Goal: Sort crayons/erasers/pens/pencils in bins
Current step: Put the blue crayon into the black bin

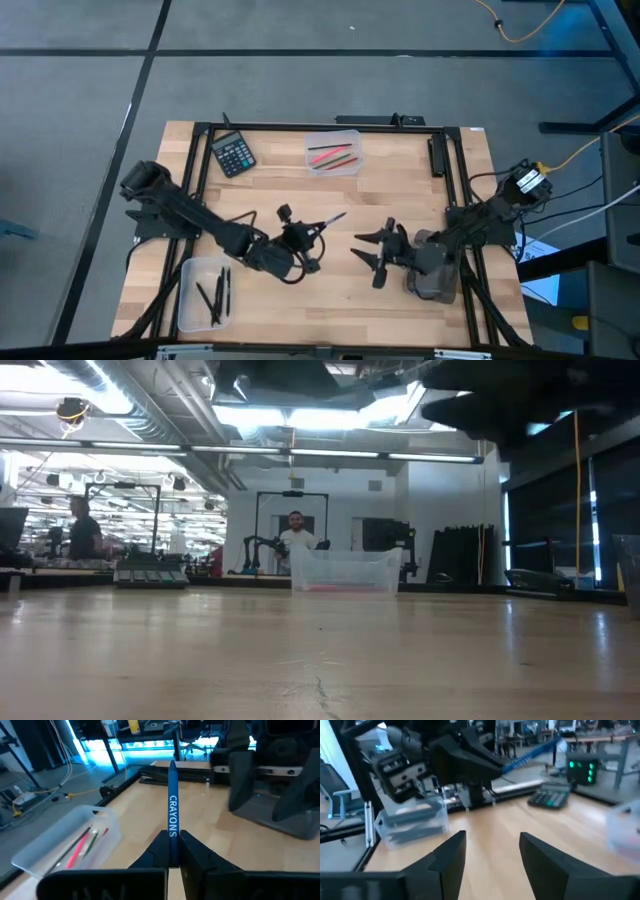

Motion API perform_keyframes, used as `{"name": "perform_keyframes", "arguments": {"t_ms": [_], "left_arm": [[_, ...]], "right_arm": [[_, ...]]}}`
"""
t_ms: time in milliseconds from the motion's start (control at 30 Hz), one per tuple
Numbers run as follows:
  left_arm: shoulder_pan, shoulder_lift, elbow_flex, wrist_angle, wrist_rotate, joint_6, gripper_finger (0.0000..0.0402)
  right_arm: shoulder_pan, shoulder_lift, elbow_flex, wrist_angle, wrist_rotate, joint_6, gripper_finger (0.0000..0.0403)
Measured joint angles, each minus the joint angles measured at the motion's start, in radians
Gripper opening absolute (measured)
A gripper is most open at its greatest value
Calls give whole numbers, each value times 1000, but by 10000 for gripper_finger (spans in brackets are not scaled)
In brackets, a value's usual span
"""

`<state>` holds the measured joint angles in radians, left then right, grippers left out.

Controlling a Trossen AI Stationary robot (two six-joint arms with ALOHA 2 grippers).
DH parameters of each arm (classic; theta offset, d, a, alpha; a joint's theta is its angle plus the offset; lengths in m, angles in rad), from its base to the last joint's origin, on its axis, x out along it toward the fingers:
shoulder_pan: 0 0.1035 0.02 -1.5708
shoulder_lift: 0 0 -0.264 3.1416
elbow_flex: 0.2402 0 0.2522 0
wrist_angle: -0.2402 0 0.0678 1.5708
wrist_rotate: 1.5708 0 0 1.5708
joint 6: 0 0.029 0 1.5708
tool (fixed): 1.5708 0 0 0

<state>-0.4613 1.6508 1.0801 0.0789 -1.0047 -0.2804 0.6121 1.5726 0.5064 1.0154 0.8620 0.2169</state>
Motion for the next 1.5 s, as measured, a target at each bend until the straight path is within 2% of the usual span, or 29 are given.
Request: {"name": "perform_keyframes", "arguments": {"t_ms": [100,200,267,467,533,633,800,933,1067,1133,1233,1500], "left_arm": [[30,-3,0,-3,48,52,14],[66,-4,-18,-2,118,108,14],[74,-5,-34,-6,123,132,14],[75,-102,-135,41,116,159,14],[93,-146,-204,120,144,169,14],[137,-214,-334,326,268,171,14],[208,-228,-535,731,500,185,14],[243,-222,-617,865,613,191,14],[252,-222,-632,950,709,258,14],[252,-222,-632,968,749,288,14],[252,-222,-629,983,783,323,14],[258,-222,-626,999,850,345,14]], "right_arm": [[-90,0,0,25,-146,-39,190],[-184,0,0,-19,-330,24,190],[-223,1,-6,-27,-413,45,190],[-255,2,-23,66,-422,-34,190],[-273,2,-23,95,-431,-59,190],[-318,1,-23,110,-482,-66,190],[-407,14,-9,105,-548,-34,190],[-432,16,28,116,-603,-27,190],[-440,17,76,110,-609,-43,190],[-445,25,104,110,-651,-42,190],[-452,54,145,67,-713,-39,190],[-452,96,214,42,-728,-69,162]]}}
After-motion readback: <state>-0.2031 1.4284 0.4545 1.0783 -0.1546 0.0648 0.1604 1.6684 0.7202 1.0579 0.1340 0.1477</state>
